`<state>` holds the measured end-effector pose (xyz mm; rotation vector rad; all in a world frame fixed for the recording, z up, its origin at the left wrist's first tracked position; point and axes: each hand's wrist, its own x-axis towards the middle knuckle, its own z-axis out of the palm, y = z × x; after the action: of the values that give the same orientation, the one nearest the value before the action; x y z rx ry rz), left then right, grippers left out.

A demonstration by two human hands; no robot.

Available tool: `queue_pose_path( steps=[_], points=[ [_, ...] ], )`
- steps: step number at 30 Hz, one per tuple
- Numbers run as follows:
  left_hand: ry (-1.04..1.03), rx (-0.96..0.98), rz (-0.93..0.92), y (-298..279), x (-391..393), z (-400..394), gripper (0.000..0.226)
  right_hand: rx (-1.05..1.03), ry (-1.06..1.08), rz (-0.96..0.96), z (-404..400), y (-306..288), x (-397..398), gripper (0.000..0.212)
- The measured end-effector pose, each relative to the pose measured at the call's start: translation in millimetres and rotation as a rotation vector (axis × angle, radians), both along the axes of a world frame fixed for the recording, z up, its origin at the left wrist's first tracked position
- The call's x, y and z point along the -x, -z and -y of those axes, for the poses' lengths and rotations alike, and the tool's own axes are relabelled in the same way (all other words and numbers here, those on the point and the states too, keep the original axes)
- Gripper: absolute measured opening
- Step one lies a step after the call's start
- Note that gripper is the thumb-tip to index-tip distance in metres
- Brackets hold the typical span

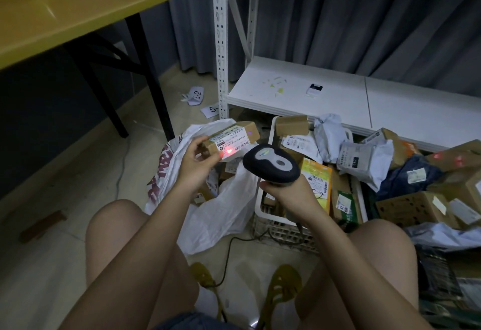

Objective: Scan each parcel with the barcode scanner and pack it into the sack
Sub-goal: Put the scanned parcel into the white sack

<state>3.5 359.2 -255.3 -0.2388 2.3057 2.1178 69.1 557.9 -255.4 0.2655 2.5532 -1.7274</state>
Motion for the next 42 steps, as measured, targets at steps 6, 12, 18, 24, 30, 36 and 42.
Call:
queue_pose_path(
  steps=[6,12,18,24,30,36,42],
  points=[
    [-0.034,-0.021,0.024,8,2,7,0.049,0.075,-0.018,0.004,6,2,5,0.013],
    [-0.208,-0.008,0.056,26,8,30,0.054,0.169,0.102,0.037,12,15,20,0.016],
    [-0.241,0.488,0.137,51,16,44,0.061,0.224,0.230,0.073,16,34,39,0.013],
    [0.127,0.882,0.284,79,70,22,0.059,0.207,0.272,0.128,16,44,48,0.011],
    [0.081,0.767,0.183,96,142,-1,0.065,0.234,0.422,0.089,5,56,96,0.019],
    [0.022,0.604,0.131,133,159,-6,0.075,0.161,0.444,0.228,3,71,194,0.078],
    [0.032,0.619,0.041,147,158,4,0.064,0.060,0.329,0.436,24,91,247,0.062]
  ],
)
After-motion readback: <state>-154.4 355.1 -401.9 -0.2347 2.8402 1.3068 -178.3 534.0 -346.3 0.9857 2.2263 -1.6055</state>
